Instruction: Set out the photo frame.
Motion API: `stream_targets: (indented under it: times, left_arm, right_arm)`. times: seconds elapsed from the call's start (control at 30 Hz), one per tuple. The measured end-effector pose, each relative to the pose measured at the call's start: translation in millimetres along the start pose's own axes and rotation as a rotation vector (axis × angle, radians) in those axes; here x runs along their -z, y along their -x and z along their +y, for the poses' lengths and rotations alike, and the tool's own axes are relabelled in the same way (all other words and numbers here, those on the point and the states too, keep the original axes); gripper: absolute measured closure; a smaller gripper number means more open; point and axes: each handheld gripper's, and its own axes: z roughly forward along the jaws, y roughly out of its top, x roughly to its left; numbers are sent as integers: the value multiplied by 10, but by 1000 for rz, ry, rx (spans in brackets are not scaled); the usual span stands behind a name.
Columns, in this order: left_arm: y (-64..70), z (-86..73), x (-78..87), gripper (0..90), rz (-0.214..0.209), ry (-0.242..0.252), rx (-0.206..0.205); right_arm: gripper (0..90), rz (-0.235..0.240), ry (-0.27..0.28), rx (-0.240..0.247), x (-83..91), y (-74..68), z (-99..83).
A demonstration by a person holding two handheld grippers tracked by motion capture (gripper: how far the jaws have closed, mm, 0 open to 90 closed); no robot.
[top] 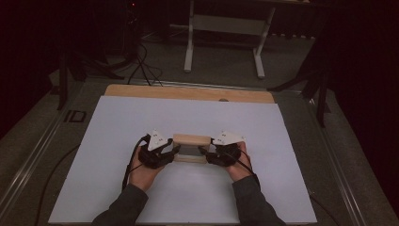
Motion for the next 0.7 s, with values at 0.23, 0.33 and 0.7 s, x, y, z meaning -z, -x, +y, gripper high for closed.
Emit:
stream_targets:
  times: [0.23,0.33,0.7]
  left_arm:
    - [-46,-12,-57,519,-15,6,-6]
    - [-90,4,-74,518,-43,22,0]
    - [-124,32,-59,545,-57,19,-8]
  right_arm:
    - [497,-6,2,14,3,1,-1]
    - [498,-11,5,25,2,1,2]
    - [486,-29,12,31,-27,-7,9]
